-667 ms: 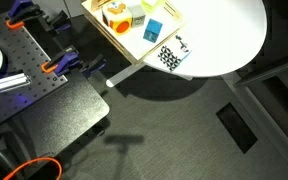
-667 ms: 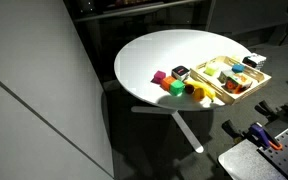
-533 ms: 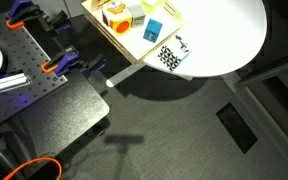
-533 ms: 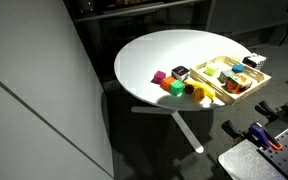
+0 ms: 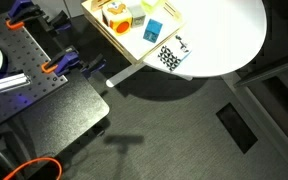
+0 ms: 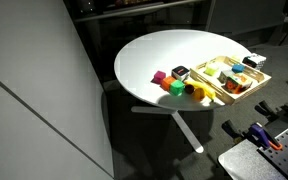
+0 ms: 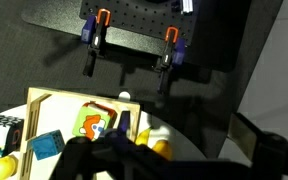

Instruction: Put the plushy cube and yellow plastic fruit on the right and in the crate

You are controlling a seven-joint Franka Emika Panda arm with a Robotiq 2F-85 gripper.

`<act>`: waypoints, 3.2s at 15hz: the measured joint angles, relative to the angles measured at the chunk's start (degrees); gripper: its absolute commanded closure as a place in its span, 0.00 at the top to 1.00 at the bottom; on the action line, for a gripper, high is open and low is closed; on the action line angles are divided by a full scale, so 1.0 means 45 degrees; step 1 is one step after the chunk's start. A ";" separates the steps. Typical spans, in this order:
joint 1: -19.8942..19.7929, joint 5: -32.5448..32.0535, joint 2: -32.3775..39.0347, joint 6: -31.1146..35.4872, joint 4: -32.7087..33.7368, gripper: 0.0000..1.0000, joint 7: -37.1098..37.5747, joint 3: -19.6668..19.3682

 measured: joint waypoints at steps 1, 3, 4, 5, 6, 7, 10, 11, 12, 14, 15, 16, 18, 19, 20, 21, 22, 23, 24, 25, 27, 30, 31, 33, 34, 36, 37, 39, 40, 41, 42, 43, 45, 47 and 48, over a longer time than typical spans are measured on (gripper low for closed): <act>-0.0066 -0.0060 0.0055 0.0238 0.0000 1.00 0.0000 0.0000; -0.0193 -0.0265 0.0198 0.0778 -0.0001 1.00 0.0000 -0.0004; -0.0253 -0.0386 0.0305 0.1098 -0.0003 1.00 0.0000 -0.0008; -0.0317 -0.0518 0.0459 0.1448 -0.0008 1.00 -0.0001 -0.0021; -0.0388 -0.0635 0.0630 0.1770 -0.0008 1.00 -0.0001 -0.0032; -0.0475 -0.0746 0.0834 0.2108 -0.0008 1.00 -0.0001 -0.0047; -0.0784 -0.1082 0.1527 0.3111 -0.0005 1.00 -0.0002 -0.0168; -0.0894 -0.1167 0.1762 0.3414 -0.0001 1.00 -0.0004 -0.0238; -0.1011 -0.1232 0.2004 0.3690 0.0015 1.00 -0.0006 -0.0314; -0.1234 -0.1269 0.2482 0.4210 0.0070 1.00 -0.0020 -0.0501; -0.1335 -0.1272 0.2715 0.4445 0.0110 1.00 -0.0034 -0.0601; -0.1430 -0.1273 0.2946 0.4640 0.0167 1.00 -0.0049 -0.0700; -0.1616 -0.1279 0.3432 0.4997 0.0339 1.00 -0.0105 -0.0892; -0.1705 -0.1289 0.3656 0.5135 0.0432 1.00 -0.0167 -0.0968; -0.1806 -0.1344 0.3915 0.5342 0.0527 1.00 -0.0245 -0.1050; -0.1898 -0.1473 0.4179 0.5580 0.0622 1.00 -0.0290 -0.1130; -0.1985 -0.1583 0.4437 0.5791 0.0718 1.00 -0.0332 -0.1200; -0.2073 -0.1714 0.4708 0.6041 0.0812 1.00 -0.0380 -0.1272; -0.2157 -0.1806 0.4986 0.6267 0.0920 1.00 -0.0439 -0.1339; -0.2227 -0.1879 0.5280 0.6497 0.1049 1.00 -0.0506 -0.1417; -0.2397 -0.1956 0.5875 0.7004 0.1319 1.00 -0.0672 -0.1558; -0.2669 -0.1959 0.6743 0.7909 0.1738 1.00 -0.1009 -0.1789; -0.2778 -0.1959 0.7042 0.8165 0.1892 1.00 -0.1090 -0.1870; -0.3005 -0.1959 0.7660 0.8550 0.2258 1.00 -0.1294 -0.2037; -0.3134 -0.1958 0.7967 0.8651 0.2467 1.00 -0.1386 -0.2105; -0.3410 -0.1946 0.8602 0.8781 0.2942 1.00 -0.1563 -0.2219; -0.3553 -0.1942 0.8910 0.8804 0.3186 1.00 -0.1629 -0.2265; -0.3847 -0.1919 0.9520 0.8810 0.3677 1.00 -0.1794 -0.2325; -0.3999 -0.1905 0.9822 0.8811 0.3896 1.00 -0.1897 -0.2350; -0.4149 -0.1880 1.0102 0.8812 0.4091 1.00 -0.2015 -0.2362; -0.4301 -0.1876 1.0395 0.8818 0.4273 1.00 -0.2101 -0.2371; -0.4443 -0.1875 1.0675 0.8823 0.4438 1.00 -0.2203 -0.2372; -0.4674 -0.1873 1.1188 0.8859 0.4696 1.00 -0.2361 -0.2374; -0.4859 -0.1873 1.1664 0.8965 0.4872 1.00 -0.2499 -0.2374; -0.4926 -0.1873 1.1876 0.9022 0.4936 1.00 -0.2542 -0.2374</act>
